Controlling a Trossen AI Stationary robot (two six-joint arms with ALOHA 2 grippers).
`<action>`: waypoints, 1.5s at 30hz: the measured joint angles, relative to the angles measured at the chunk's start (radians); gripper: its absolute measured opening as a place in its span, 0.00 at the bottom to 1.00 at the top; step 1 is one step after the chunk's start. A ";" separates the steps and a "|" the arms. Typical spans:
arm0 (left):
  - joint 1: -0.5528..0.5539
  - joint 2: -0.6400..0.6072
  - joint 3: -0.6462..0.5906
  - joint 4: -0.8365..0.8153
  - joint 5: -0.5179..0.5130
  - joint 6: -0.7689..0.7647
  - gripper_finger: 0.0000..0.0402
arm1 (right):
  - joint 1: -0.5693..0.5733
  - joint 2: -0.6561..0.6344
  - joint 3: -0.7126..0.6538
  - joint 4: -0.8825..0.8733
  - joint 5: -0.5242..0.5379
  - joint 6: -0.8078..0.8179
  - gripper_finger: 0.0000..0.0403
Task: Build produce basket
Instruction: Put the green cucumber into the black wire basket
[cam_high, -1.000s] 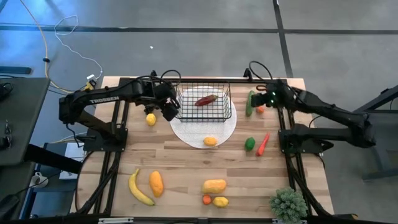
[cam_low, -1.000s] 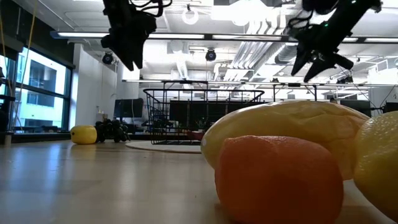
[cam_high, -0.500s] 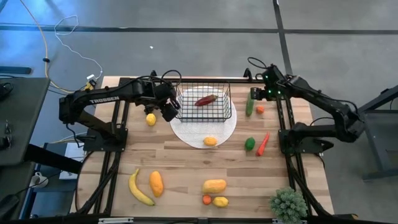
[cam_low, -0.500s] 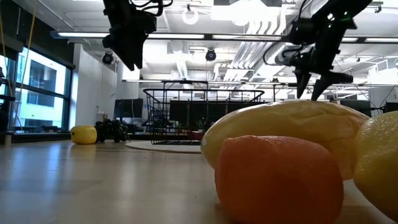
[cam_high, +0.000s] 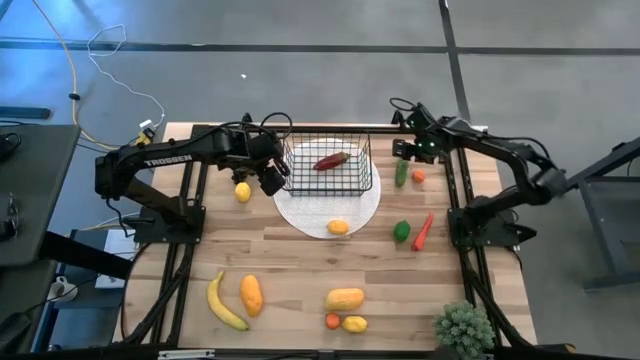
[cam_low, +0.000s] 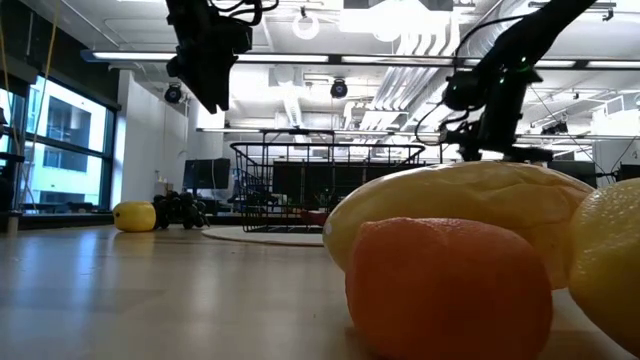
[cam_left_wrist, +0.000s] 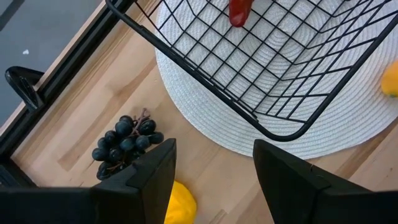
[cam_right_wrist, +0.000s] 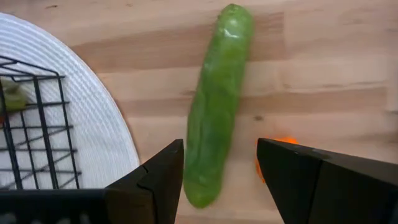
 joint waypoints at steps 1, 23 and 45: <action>0.000 0.000 0.000 0.000 0.000 0.000 0.50 | 0.003 0.016 0.000 0.016 -0.002 0.002 0.46; 0.000 0.000 0.000 0.000 0.000 0.045 0.50 | 0.017 0.214 -0.001 0.072 0.017 0.023 0.41; 0.000 0.001 0.000 -0.001 0.103 0.217 0.50 | 0.195 -0.013 0.182 0.023 0.214 0.023 0.20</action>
